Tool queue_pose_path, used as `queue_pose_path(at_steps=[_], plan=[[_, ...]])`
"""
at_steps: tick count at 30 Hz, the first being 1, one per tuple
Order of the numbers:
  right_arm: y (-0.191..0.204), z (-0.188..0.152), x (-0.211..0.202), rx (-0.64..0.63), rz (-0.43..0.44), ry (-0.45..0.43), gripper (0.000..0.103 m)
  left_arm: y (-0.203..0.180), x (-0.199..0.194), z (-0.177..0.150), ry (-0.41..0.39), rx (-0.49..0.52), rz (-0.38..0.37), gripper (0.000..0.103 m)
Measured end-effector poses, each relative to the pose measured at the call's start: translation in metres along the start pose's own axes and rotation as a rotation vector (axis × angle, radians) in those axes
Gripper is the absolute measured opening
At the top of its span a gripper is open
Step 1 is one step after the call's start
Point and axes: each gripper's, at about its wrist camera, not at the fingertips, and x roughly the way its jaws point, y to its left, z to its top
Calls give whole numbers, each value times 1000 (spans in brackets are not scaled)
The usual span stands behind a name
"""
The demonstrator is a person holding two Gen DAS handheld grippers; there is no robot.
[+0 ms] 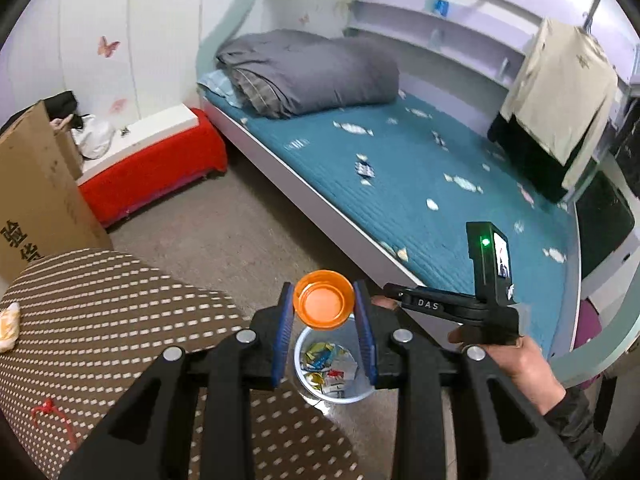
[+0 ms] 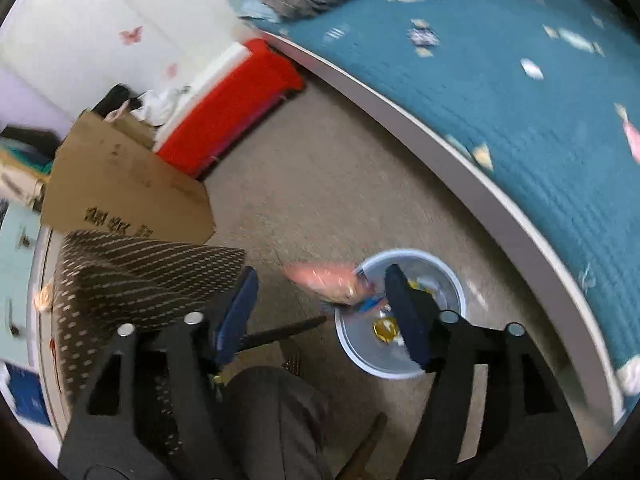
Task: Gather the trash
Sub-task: 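Carry the cap and the wrapper over the wastebasket with both grippers, then open both grippers over the wastebasket to drop the cap and wrapper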
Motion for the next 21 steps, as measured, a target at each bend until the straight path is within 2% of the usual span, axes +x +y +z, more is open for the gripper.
queue_pose_path(at_steps=[4, 12, 14, 15, 16, 21], plan=[[-14, -1, -20, 35, 20, -43, 79, -18, 41, 0, 93, 15, -31, 29], [-17, 11, -76, 25, 31, -159, 84, -47, 105, 1, 233, 51, -71, 29], [-17, 13, -83, 18, 35, -177, 85, -52, 115, 2, 270, 60, -79, 43], [-15, 14, -89, 14, 37, -187, 86, -52, 118, 2, 274, 55, -68, 69], [-12, 13, -92, 10, 36, -194, 86, -51, 118, 3, 264, 49, -51, 89], [-5, 13, -99, 6, 38, -209, 93, -38, 104, 6, 232, 25, -25, 91]])
